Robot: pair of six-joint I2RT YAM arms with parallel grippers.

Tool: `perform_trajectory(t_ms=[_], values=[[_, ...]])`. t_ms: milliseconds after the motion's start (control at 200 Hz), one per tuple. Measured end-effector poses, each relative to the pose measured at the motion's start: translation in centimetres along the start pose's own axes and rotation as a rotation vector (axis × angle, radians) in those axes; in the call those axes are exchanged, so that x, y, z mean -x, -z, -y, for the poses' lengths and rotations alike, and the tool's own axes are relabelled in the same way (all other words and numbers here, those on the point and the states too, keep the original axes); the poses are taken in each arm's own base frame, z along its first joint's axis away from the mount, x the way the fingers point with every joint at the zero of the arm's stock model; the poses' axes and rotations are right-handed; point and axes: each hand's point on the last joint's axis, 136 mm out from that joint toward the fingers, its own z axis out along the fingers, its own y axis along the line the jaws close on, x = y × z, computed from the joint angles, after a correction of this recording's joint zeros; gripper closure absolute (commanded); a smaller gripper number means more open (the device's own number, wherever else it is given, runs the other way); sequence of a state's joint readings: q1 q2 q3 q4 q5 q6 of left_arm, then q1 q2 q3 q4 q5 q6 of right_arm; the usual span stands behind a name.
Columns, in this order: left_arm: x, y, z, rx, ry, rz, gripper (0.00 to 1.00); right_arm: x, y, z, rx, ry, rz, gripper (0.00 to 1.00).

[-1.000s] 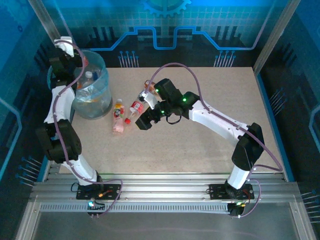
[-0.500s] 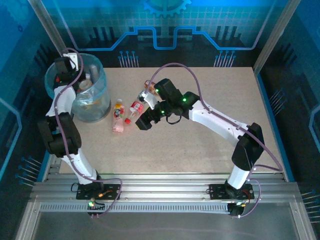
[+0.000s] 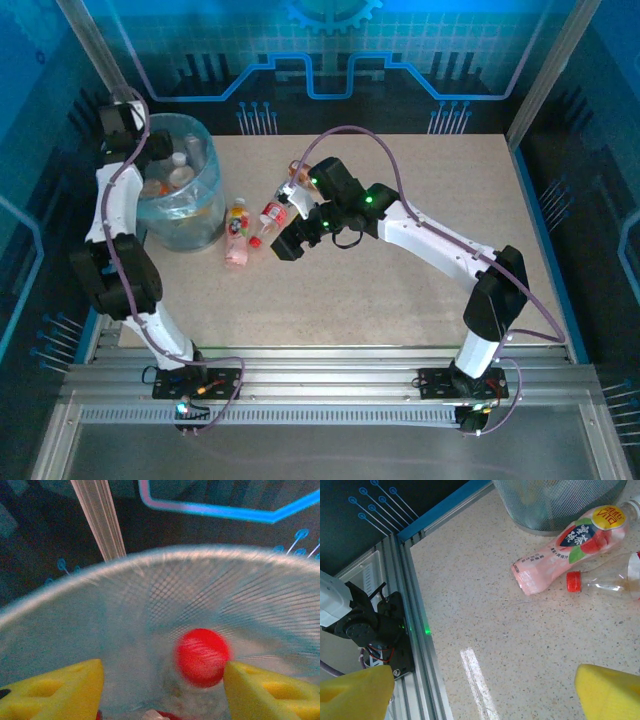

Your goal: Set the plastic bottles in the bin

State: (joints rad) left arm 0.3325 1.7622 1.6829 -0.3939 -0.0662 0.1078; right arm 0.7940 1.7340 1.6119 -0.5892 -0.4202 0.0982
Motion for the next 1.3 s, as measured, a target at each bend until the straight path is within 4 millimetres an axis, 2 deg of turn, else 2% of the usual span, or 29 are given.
perform_trajectory(t_ms=[240,325,445,560,665,780,910,990,1111,1201,1301], values=[[6.2,6.6,-0.2,0.011,0.022,0.172,0.32,-0.8,0.0,0.9,-0.051,-0.029,-0.03,0.06],[7.4,8.2,-0.2,0.014,0.026,0.206,0.32,-1.1,0.1,1.3,-0.076,-0.042,-0.04,0.06],[8.0,9.9,-0.1,0.013,0.03,0.224,0.32,-0.7,0.3,2.3,-0.116,-0.072,-0.042,0.06],[8.4,12.4,0.8,-0.012,0.029,0.249,0.32,0.4,0.5,5.0,-0.17,-0.107,-0.028,0.06],[8.6,15.8,3.4,-0.079,0.012,0.294,0.32,1.2,0.6,9.3,-0.243,-0.158,-0.016,0.07],[7.5,19.8,7.8,-0.202,-0.027,0.33,0.32,0.9,0.4,14.9,-0.343,-0.206,-0.028,0.09],[4.8,22.7,13.0,-0.372,-0.078,0.322,0.32,0.4,-0.5,20.3,-0.437,-0.229,-0.052,0.09],[2.5,23.5,15.8,-0.474,-0.096,0.282,0.32,0.2,-1.5,23.1,-0.487,-0.222,-0.071,0.07],[-0.7,24.0,19.2,-0.602,-0.101,0.204,0.32,0.1,-3.3,26.1,-0.538,-0.183,-0.105,0.07],[-2.8,24.3,21.0,-0.673,-0.095,0.147,0.32,0.1,-4.6,27.8,-0.563,-0.148,-0.126,0.06],[-4.9,24.4,22.5,-0.728,-0.087,0.091,0.32,-0.8,-5.9,29.7,-0.589,-0.117,-0.169,0.06]])
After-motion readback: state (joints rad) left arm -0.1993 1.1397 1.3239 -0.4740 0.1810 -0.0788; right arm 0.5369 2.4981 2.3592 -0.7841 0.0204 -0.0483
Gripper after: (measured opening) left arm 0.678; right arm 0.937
